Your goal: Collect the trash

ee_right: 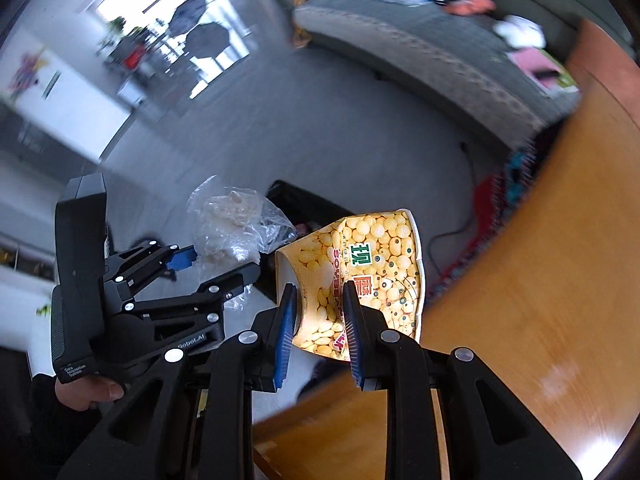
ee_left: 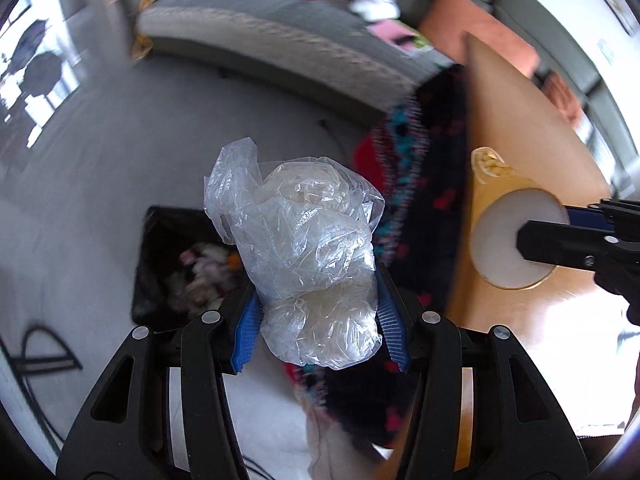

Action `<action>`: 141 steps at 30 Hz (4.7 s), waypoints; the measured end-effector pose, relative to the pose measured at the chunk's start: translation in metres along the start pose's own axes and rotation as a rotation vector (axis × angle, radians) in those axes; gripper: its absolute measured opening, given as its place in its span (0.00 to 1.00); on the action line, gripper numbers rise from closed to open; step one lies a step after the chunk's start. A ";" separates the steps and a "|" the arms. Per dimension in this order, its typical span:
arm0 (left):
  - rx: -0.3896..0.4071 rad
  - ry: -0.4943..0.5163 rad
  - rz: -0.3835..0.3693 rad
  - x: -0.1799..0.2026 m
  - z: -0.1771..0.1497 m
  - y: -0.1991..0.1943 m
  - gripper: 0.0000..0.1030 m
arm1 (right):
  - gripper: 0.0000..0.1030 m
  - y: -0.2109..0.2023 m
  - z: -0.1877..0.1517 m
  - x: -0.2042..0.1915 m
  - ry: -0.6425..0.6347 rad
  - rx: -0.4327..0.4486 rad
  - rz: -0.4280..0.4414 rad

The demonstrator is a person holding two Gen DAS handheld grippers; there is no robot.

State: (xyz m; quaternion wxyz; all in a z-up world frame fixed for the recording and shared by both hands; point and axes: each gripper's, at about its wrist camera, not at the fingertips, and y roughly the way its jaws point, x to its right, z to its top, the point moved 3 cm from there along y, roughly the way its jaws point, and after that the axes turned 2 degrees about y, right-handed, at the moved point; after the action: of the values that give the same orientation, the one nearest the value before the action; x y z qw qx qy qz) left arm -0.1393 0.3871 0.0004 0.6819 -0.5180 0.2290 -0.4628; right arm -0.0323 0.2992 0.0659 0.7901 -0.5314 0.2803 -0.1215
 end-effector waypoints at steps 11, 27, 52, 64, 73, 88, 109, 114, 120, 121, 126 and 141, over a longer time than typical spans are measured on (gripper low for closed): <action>-0.010 -0.184 0.152 -0.126 -0.014 -0.008 0.50 | 0.24 0.074 0.047 -0.085 -0.114 -0.097 0.068; -0.070 -0.242 0.336 -0.193 -0.003 0.003 0.94 | 0.64 0.106 0.082 -0.125 -0.131 -0.116 0.073; 0.009 -0.071 0.243 -0.104 0.035 -0.007 0.94 | 0.75 0.017 0.046 -0.046 0.038 0.026 0.040; 0.056 0.104 0.153 0.028 0.047 -0.013 0.94 | 0.75 -0.054 -0.021 0.049 0.194 0.124 -0.011; 0.052 0.272 0.051 0.155 0.039 0.000 0.94 | 0.78 -0.103 -0.095 0.133 0.348 0.194 -0.093; -0.003 0.518 -0.105 0.326 -0.007 0.031 0.94 | 0.79 -0.156 -0.228 0.249 0.597 0.261 -0.215; 0.093 0.500 -0.112 0.368 -0.053 0.068 0.94 | 0.80 -0.136 -0.350 0.316 0.681 0.413 -0.408; 0.126 0.503 -0.113 0.368 -0.064 0.072 0.94 | 0.80 -0.132 -0.356 0.317 0.675 0.451 -0.443; 0.178 0.545 -0.105 0.376 -0.068 0.071 0.94 | 0.80 -0.126 -0.360 0.318 0.670 0.473 -0.500; 0.183 0.548 -0.104 0.376 -0.068 0.071 0.94 | 0.80 -0.125 -0.360 0.318 0.668 0.474 -0.505; 0.205 0.559 -0.092 0.377 -0.068 0.073 0.94 | 0.84 -0.121 -0.359 0.318 0.640 0.472 -0.556; 0.207 0.560 -0.092 0.377 -0.068 0.074 0.94 | 0.97 -0.115 -0.360 0.321 0.631 0.470 -0.597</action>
State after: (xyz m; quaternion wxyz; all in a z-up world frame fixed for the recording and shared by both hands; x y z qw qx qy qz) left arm 0.0119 0.0284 -0.0287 0.6198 -0.3079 0.3362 -0.6388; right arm 0.0348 -0.1824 -0.0304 0.6959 -0.3331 0.3064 -0.5576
